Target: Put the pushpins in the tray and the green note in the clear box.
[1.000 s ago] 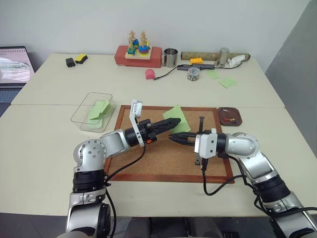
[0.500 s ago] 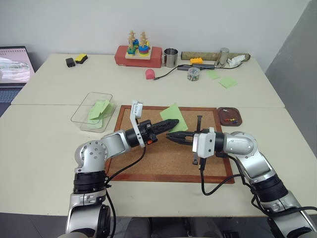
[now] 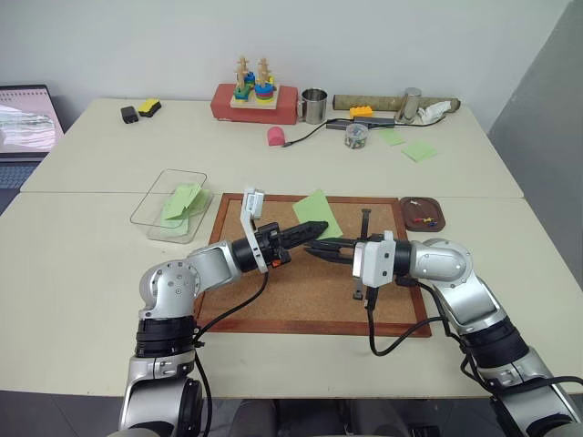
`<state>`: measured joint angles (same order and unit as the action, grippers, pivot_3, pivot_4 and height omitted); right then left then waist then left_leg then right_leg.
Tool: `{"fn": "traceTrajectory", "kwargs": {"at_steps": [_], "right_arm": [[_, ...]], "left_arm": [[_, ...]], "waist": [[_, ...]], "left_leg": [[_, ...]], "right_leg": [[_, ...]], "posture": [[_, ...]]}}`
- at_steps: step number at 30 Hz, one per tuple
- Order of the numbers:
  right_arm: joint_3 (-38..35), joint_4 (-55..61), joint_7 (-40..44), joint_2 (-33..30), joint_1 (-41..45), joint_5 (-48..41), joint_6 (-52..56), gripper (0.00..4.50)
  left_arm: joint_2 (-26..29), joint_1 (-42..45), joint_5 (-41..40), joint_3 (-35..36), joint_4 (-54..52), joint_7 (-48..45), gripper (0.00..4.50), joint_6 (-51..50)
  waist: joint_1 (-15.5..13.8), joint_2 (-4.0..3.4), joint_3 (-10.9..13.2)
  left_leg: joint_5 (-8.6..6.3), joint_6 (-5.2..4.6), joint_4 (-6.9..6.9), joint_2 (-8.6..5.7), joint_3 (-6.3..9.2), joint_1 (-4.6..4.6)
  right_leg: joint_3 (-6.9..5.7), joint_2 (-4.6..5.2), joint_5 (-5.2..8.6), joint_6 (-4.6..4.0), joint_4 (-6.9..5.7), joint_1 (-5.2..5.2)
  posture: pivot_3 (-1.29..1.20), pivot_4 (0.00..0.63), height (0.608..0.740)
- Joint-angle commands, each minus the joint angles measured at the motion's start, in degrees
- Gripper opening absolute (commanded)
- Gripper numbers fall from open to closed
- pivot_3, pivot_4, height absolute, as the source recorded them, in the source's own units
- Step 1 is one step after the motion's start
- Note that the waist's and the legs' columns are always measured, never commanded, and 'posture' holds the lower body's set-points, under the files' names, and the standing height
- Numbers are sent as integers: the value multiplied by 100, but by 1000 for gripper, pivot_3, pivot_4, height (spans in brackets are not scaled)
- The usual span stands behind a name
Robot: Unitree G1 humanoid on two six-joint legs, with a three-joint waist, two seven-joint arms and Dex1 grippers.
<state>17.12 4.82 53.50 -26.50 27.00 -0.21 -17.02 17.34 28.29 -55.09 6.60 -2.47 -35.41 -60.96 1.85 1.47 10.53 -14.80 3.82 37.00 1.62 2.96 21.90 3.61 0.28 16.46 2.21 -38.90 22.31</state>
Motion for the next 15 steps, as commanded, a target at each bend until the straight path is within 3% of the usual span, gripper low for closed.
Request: {"fn": "traceTrajectory", "kwargs": {"at_steps": [1,12,15], "right_arm": [[-156,370,-101,-11,101,-143,68,0],[-356,646,-278,-16,119,-337,550,0],[-694,630,-633,154,132,-651,1265,0]], "left_arm": [[109,-33,518,-161,40,-37,68,462],[96,58,986,-278,183,-144,68,798],[84,74,997,-252,132,-143,68,773]], "waist": [[-2,0,0],[-2,0,0],[-3,0,0]], "left_leg": [[0,0,0,0,0,0],[-1,-1,0,0,1,1],[-1,-1,0,1,1,1]], "right_leg": [[0,0,0,0,0,0],[-1,0,0,0,1,0],[-1,0,0,0,1,1]], "posture": [[0,150,740],[0,150,740],[0,150,740]]}}
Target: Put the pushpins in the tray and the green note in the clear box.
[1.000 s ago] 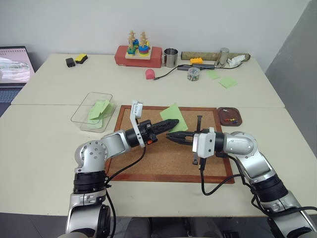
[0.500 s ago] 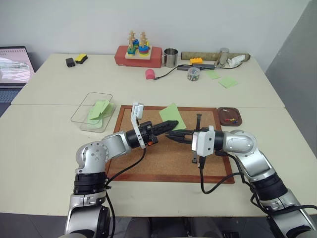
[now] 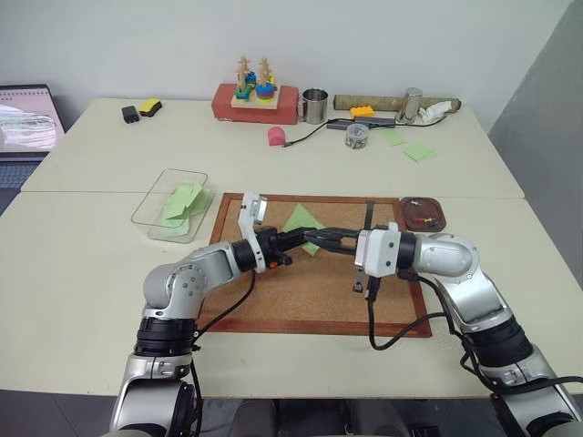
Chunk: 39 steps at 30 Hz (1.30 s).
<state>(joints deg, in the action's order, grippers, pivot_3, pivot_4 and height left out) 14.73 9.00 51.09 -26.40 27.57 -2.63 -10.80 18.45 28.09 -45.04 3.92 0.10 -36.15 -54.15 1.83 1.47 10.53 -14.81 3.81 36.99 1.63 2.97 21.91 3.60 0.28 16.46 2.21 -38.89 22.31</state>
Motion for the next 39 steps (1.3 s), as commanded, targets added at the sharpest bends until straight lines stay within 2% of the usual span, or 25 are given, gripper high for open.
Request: {"fn": "traceTrajectory", "kwargs": {"at_steps": [1,5,11,15,22,34,39], "right_arm": [[-627,142,-566,190,111,-519,943,0],[-1348,-523,-1315,215,310,-597,1797,0],[-2219,-1308,-2405,353,656,-783,2814,0],[-2552,-1673,-2767,388,722,-928,3342,0],[-2912,-2712,-3300,426,972,-1040,3810,0],[-3085,-3177,-3426,503,1106,-1350,4060,0],[-3089,-3287,-3446,495,1133,-1386,4032,912]], "left_arm": [[-21,107,-22,36,-167,-63,68,72],[154,222,111,-64,-539,-225,68,281],[493,341,1120,-758,-1267,-522,68,1429],[585,323,1792,-1291,-1485,-795,68,2284],[344,420,2309,-1551,-1327,-759,68,2920],[328,286,2414,-1592,-1383,-856,68,2888],[340,319,2406,-1584,-1377,-865,0,2864]], "waist": [[-1,0,0],[-3,0,0],[-6,-1,0],[-5,-1,0],[8,-2,1],[15,-3,2],[16,-3,2]], "left_leg": [[0,0,0,0,0,0],[0,1,1,-1,1,0],[0,0,-5,-1,-5,2],[0,-1,-6,-2,-12,4],[-1,-3,-5,-3,-18,4],[-2,-5,-5,-1,-17,8],[-2,-5,-6,0,-17,8]], "right_leg": [[0,0,0,0,0,0],[0,1,0,-1,-3,0],[5,1,-1,-1,3,2],[12,2,-1,-1,8,3],[18,0,-1,-1,5,4],[18,-5,0,-1,5,8],[18,-5,0,-1,5,9]], "posture": [[0,150,740],[0,150,740],[0,150,740],[0,150,740],[0,150,740],[0,150,740],[0,150,740]]}}
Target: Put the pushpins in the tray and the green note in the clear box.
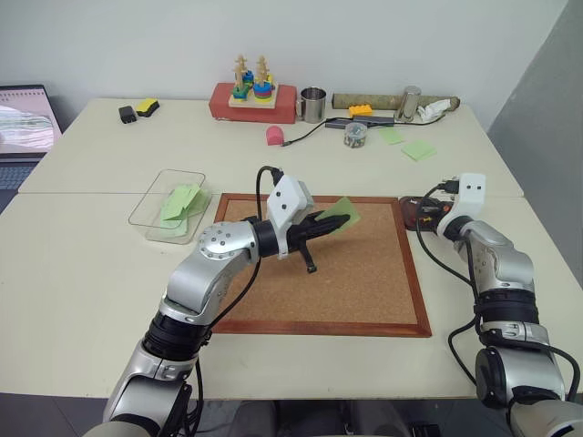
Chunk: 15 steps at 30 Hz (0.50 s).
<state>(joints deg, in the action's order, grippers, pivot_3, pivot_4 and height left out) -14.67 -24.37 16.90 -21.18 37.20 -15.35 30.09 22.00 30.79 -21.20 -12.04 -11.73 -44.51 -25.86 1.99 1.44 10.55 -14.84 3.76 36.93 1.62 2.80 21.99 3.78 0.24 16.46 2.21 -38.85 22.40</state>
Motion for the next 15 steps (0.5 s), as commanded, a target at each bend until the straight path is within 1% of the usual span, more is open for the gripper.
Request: {"fn": "traceTrajectory", "kwargs": {"at_steps": [1,2,7,9,10,11,12,13,14,15], "right_arm": [[-145,51,-22,-33,168,-117,-60,1143],[-141,57,-14,-41,163,-119,-64,1433],[-126,184,45,-92,111,-125,-65,2603],[-122,256,77,-114,90,-134,-57,2998],[-109,296,107,-135,78,-131,-66,3124],[-94,342,137,-157,65,-128,-67,3406],[-81,379,159,-176,62,-133,-63,3514],[-71,432,175,-197,57,-138,-54,3861],[-52,490,198,-224,48,-134,-49,3995],[-34,548,221,-255,46,-123,-49,4260]], "left_arm": [[-10,54,20,20,-192,-30,0,31],[-7,56,20,25,-193,-29,0,28],[-5,59,16,36,-208,-10,0,6],[-6,66,8,46,-196,-10,0,0],[-5,67,8,50,-192,-9,0,-1],[-2,67,10,53,-191,-8,0,-1],[1,73,9,61,-180,-10,0,-1],[6,77,6,72,-174,-11,0,-3],[13,80,-2,84,-174,-13,0,-10],[21,88,-8,104,-164,-13,0,-13]], "waist": [[0,0,0],[0,0,0],[0,0,0],[0,0,0],[0,0,0],[0,0,0],[0,0,0],[0,0,0],[0,-1,0],[0,-1,1]], "left_leg": [[0,0,0,0,0,0],[0,0,0,0,0,0],[0,0,0,0,0,0],[0,0,0,0,0,0],[0,0,0,0,0,0],[0,0,0,0,0,0],[0,0,0,0,0,0],[0,0,0,0,0,0],[0,0,0,0,0,0],[0,0,0,0,0,0]], "right_leg": [[0,0,0,0,0,0],[0,0,0,0,0,0],[0,0,0,0,0,0],[0,0,0,0,0,0],[0,0,0,0,0,0],[0,0,0,0,0,0],[0,0,0,0,0,0],[-1,0,0,0,0,0],[-1,0,0,0,0,0],[-1,0,0,0,0,0]], "posture": [[0,150,740],[0,150,740],[0,150,740],[0,150,740],[0,150,740],[0,150,740],[0,150,740],[0,150,740],[0,150,740],[0,150,740]]}}
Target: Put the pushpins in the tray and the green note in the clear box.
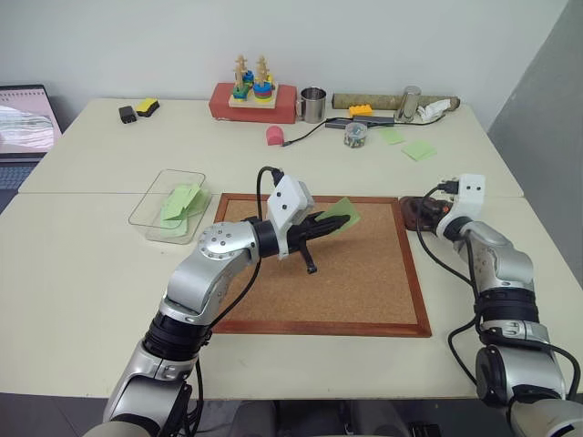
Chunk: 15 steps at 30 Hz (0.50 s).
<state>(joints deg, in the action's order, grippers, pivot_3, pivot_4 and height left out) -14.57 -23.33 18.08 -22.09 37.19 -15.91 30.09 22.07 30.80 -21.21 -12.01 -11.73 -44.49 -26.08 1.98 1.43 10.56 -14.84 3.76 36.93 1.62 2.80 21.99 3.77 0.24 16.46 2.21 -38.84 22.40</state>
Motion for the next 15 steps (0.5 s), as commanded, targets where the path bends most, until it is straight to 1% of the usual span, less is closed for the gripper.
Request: {"fn": "traceTrajectory", "kwargs": {"at_steps": [1,9,15], "right_arm": [[-34,521,133,-196,42,-67,-37,4417],[-48,1089,386,-361,73,-297,236,4462],[-27,1210,653,-523,104,-370,333,4462]], "left_arm": [[23,91,-21,127,-163,-10,0,-5],[111,105,-95,448,-74,85,0,-107],[161,84,-103,679,-17,140,0,-157]], "waist": [[0,0,0],[1,-1,0],[-2,-1,1]], "left_leg": [[0,0,0,0,0,0],[0,0,0,0,1,0],[0,0,0,1,2,1]], "right_leg": [[0,0,0,0,0,0],[0,0,0,0,0,0],[-2,0,0,0,0,0]], "posture": [[0,150,740],[0,150,740],[0,150,740]]}}
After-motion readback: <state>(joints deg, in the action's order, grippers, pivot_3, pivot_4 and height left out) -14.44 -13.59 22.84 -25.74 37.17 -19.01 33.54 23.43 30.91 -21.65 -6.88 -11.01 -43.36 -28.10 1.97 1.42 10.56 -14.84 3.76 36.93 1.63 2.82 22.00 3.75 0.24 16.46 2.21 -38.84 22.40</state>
